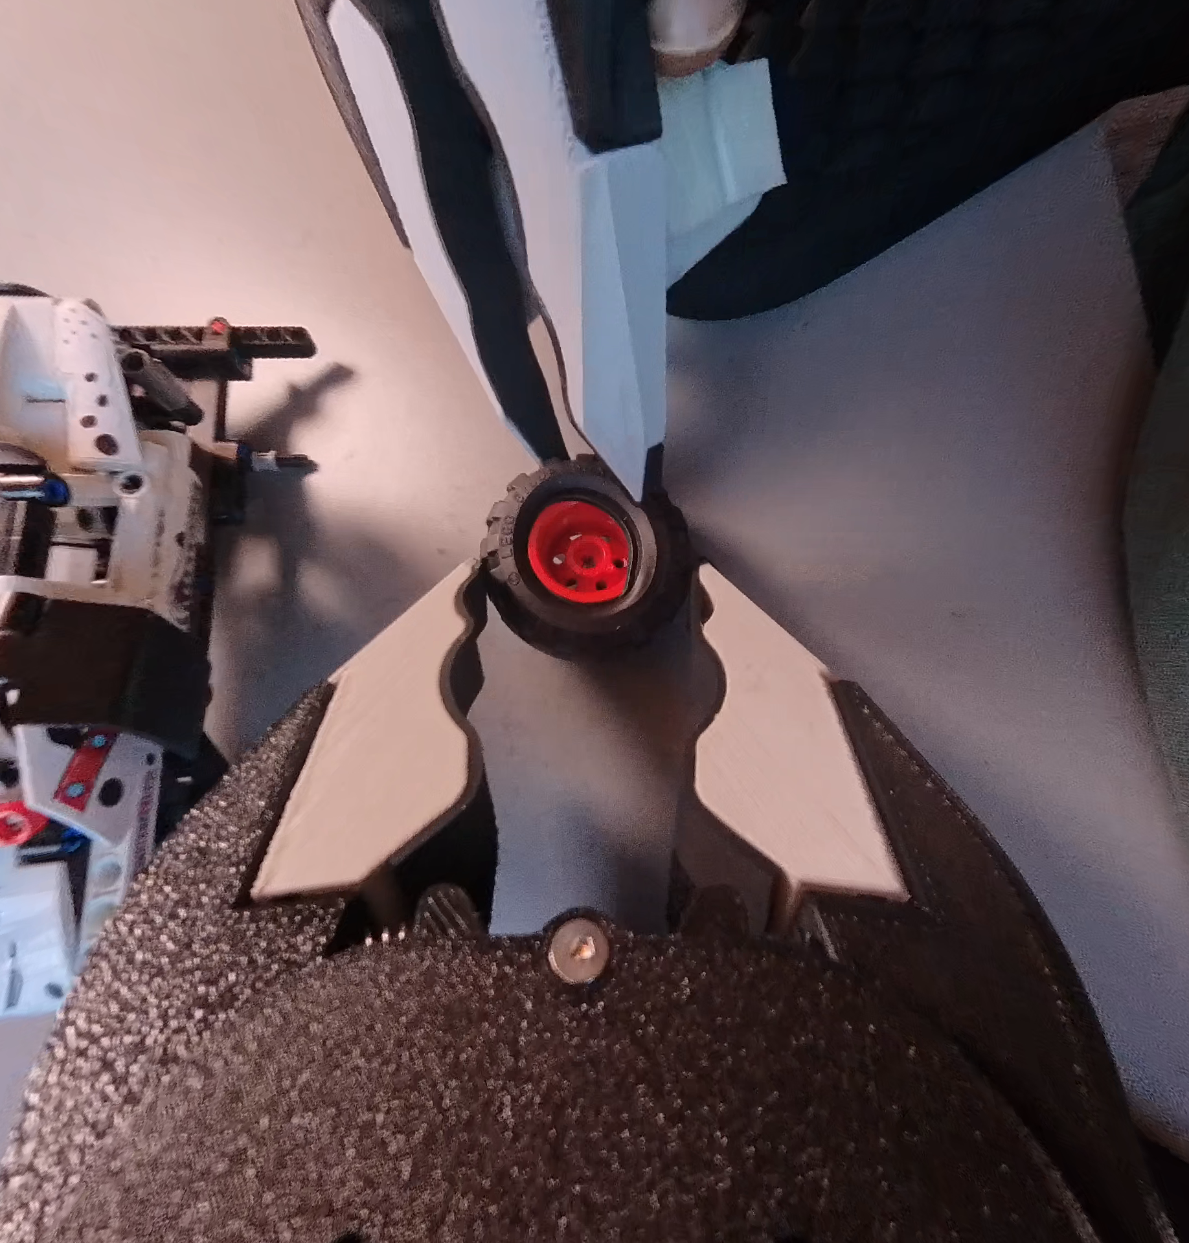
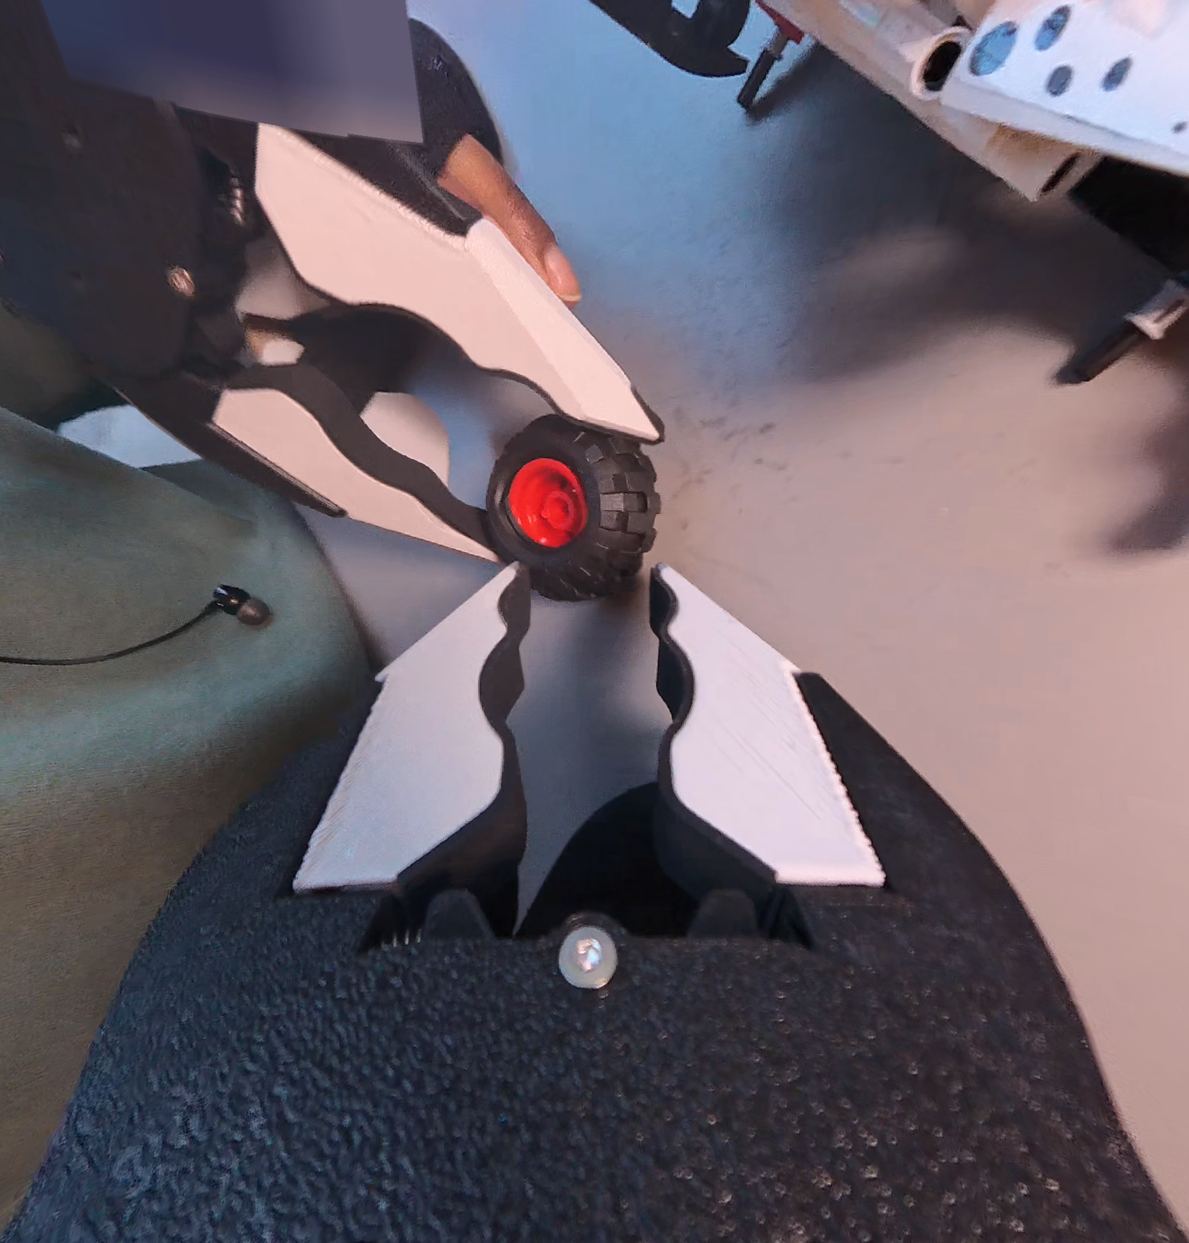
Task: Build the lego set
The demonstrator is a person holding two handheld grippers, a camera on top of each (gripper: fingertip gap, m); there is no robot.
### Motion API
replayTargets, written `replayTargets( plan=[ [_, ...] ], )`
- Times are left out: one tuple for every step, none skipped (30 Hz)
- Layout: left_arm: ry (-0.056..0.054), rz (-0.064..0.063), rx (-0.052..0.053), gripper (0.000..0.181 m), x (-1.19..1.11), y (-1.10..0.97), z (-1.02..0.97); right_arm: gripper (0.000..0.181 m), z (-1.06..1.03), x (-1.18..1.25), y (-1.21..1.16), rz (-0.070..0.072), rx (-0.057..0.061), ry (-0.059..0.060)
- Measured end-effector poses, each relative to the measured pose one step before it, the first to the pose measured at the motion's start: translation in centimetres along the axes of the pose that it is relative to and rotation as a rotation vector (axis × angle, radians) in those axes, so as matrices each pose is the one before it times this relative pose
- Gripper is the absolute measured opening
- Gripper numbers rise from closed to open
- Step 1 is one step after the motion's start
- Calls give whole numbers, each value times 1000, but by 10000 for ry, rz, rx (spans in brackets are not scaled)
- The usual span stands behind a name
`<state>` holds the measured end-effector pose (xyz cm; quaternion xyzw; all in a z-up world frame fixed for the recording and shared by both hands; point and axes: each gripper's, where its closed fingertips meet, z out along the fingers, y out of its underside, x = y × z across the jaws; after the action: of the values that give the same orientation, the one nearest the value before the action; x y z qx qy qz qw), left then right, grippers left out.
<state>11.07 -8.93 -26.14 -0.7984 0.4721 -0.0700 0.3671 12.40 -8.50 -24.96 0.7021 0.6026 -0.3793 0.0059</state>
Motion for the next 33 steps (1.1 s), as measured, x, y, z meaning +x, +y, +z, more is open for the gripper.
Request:
replayTargets(
  plan=[
    [-489,183,121,58,-239,-239,-275,36,287,-416,-262,285,71,-477],
    [-438,91,110,57,-240,-271,-307,41,305,-356,-340,391,120,-498],
    [-431,57,-50,57,-292,-22,-243,41,193,-150,-390,302,164,-354],
    [-463,31,-88,57,-405,154,-203,36,-90,190,-527,-17,251,-46],
    [-324,-107,76,57,-313,13,-245,28,-313,110,-547,-180,244,-6],
    [-8,-331,277,57,-98,-284,-387,28,-339,-315,-451,-130,163,-222],
    [386,-555,338,57,129,-462,-498,27,-300,-481,-178,-211,1,-263],
    [670,-815,300,57,207,-464,-522,27,-260,-448,-89,-406,-51,-157],
    [726,-1043,325,60,34,-560,-495,26,-237,-304,-68,-556,-102,27],
    [849,-1061,419,61,120,-775,-515,26,-200,-269,-2,-557,-206,79],
    [921,-1071,372,59,303,-829,-476,26,-151,-387,24,-528,-258,9],
    [774,-1044,180,58,250,-611,-281,26,-128,-357,-121,-488,-189,32],
    [432,-800,-68,54,-42,-207,-13,26,-120,-270,-222,-433,-139,101],
    [282,-368,-218,48,2,145,183,26,-182,-358,-381,-442,-33,42],
    [219,-44,-184,42,222,226,289,26,-223,-375,-450,-374,27,19],
    [20,71,65,31,164,-65,242,26,-260,89,-368,-354,14,305],
    [-280,20,94,30,-264,-72,182,26,-276,235,-166,-362,-21,344],
    [-211,-83,106,29,-268,-114,74,26,-214,201,-259,-139,156,280],
    [-132,-262,136,28,-282,-155,-26,25,-69,289,-87,58,140,305],
    [-112,-336,133,28,-357,-102,-48,25,9,446,8,82,157,407],
    [-100,-348,147,28,-372,-80,-37,24,40,512,114,23,140,452],
    [-109,-317,60,28,-359,64,24,24,54,359,143,33,119,375],
    [-137,-234,16,27,-329,123,81,23,67,258,215,59,43,318],
    [-70,-219,3,27,-168,133,99,22,49,181,248,-25,-1,255],
    [-32,-180,-13,27,-101,123,117,21,66,75,138,27,58,188],
    [-81,-99,-31,27,-190,97,71,21,94,87,123,130,30,156],
    [-85,-96,-40,27,-205,72,47,20,86,153,140,115,23,135],
    [-19,-100,-78,27,-123,114,78,19,44,59,149,136,18,-3],
    [-29,-86,-116,27,-137,192,165,17,59,47,230,198,-55,-107],
    [-88,-57,-185,27,-220,275,265,15,145,118,333,152,-127,-119],
    [-148,-14,-267,27,-327,352,357,14,286,222,470,34,-231,-65],
    [-122,-22,-357,27,-304,456,433,13,389,194,626,-42,-361,-112],
    [-132,-35,-313,27,-353,390,449,12,409,250,573,49,-347,-136]
  ],
)
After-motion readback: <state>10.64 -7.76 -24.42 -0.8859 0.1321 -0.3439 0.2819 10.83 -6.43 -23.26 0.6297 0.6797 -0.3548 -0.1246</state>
